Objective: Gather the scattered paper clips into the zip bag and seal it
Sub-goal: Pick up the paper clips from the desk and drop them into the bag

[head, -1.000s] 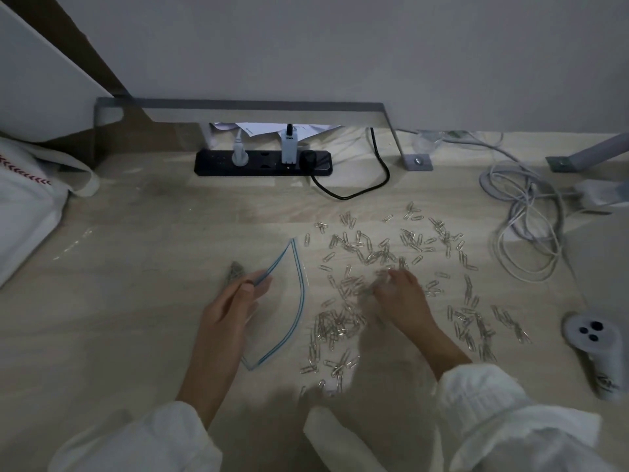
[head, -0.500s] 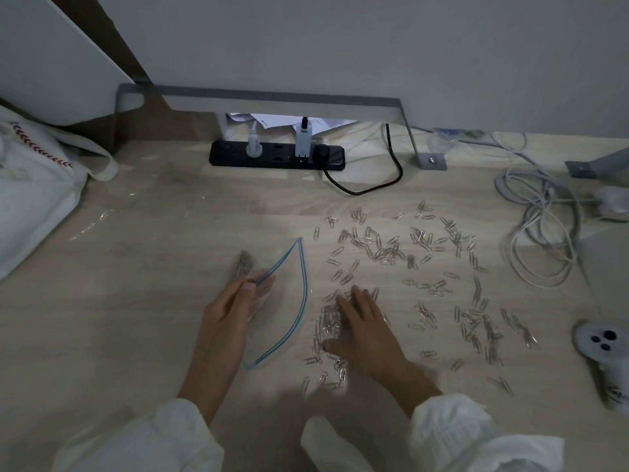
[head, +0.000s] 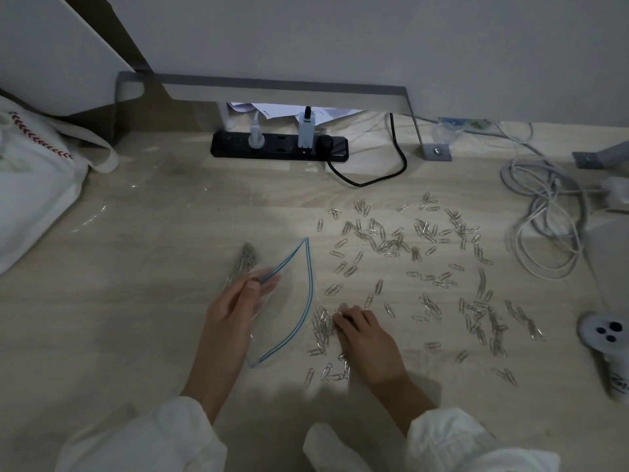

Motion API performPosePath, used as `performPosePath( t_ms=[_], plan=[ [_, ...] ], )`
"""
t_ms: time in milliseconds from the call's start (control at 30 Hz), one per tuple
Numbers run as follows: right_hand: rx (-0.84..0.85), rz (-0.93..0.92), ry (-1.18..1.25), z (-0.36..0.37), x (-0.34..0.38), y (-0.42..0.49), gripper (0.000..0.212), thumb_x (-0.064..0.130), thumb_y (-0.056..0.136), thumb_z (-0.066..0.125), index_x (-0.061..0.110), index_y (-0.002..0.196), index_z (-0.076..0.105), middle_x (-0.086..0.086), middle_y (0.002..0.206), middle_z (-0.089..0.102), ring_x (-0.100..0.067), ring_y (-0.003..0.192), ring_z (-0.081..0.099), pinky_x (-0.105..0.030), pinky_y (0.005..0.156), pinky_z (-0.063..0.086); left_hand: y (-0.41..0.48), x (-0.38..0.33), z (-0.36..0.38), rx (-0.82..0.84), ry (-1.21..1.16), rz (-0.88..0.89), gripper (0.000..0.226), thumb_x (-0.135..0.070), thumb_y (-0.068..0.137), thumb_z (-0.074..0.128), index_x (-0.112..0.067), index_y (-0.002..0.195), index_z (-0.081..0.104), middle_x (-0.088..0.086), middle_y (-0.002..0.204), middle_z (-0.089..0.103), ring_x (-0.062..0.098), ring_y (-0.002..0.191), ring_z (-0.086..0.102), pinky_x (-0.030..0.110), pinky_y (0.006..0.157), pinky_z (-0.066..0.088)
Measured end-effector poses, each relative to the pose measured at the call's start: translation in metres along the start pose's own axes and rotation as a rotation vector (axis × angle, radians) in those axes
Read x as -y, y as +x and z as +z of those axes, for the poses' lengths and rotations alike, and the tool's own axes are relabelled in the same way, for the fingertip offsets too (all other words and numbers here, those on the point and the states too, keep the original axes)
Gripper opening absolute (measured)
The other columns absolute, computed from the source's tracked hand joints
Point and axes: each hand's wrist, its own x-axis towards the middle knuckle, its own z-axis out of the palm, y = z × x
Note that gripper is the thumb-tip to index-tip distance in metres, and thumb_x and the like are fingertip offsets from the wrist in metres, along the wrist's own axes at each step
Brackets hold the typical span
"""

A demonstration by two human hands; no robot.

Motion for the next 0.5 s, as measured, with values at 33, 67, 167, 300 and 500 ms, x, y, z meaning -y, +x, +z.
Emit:
performPosePath(
  t_ms=[33,67,167,300,500],
  plan=[
    [-0.016,-0.012,-0.017,-0.001,0.000,0.002,0.045,0.015,0.050,0.089,0.017,0.089,0.067,0.000,0.098,0.063,-0.016,0.090,0.044,-0.019,0.044,0.049,0.000,0.001,-0.001,0.004,-0.003,-0.001,0.028,-0.014,0.096,0.039,-0.015,0.109,0.064,-0.001,0.105,0.071,0.005,0.102,0.064,0.013,0.090,0.047],
    [-0.037,-0.024,-0.032,-0.001,-0.001,0.003,0.044,0.015,0.049,0.089,0.017,0.088,0.067,0.001,0.098,0.058,-0.016,0.087,0.043,-0.019,0.042,0.047,0.000,0.001,-0.001,0.008,-0.004,0.000,0.028,-0.014,0.096,0.039,-0.014,0.110,0.064,-0.001,0.105,0.071,0.006,0.102,0.064,0.013,0.091,0.047],
    [-0.056,-0.037,-0.048,-0.003,-0.003,0.006,0.045,0.015,0.050,0.088,0.016,0.090,0.067,0.001,0.101,0.046,-0.016,0.086,0.041,-0.019,0.044,0.046,0.001,0.002,-0.002,0.008,-0.006,0.002,0.028,-0.014,0.096,0.040,-0.013,0.110,0.064,0.000,0.105,0.071,0.006,0.101,0.065,0.015,0.092,0.047],
    [-0.094,-0.013,-0.032,-0.004,-0.003,0.009,0.029,0.015,0.063,0.080,0.014,0.089,0.066,-0.001,0.088,0.064,-0.013,0.083,0.041,-0.020,0.049,0.046,0.003,0.002,-0.004,0.005,0.007,0.014,0.028,-0.014,0.096,0.039,-0.013,0.111,0.064,0.001,0.105,0.070,0.006,0.100,0.065,0.013,0.089,0.048],
    [0.018,0.271,0.288,-0.018,0.002,0.012,0.017,0.008,0.087,0.054,0.009,0.094,0.069,-0.001,0.090,0.062,-0.015,0.088,0.052,-0.010,0.066,0.036,0.002,0.000,-0.003,-0.004,-0.031,-0.002,0.027,-0.012,0.096,0.040,-0.010,0.109,0.064,0.003,0.106,0.070,0.004,0.100,0.065,0.011,0.088,0.047]
  ],
)
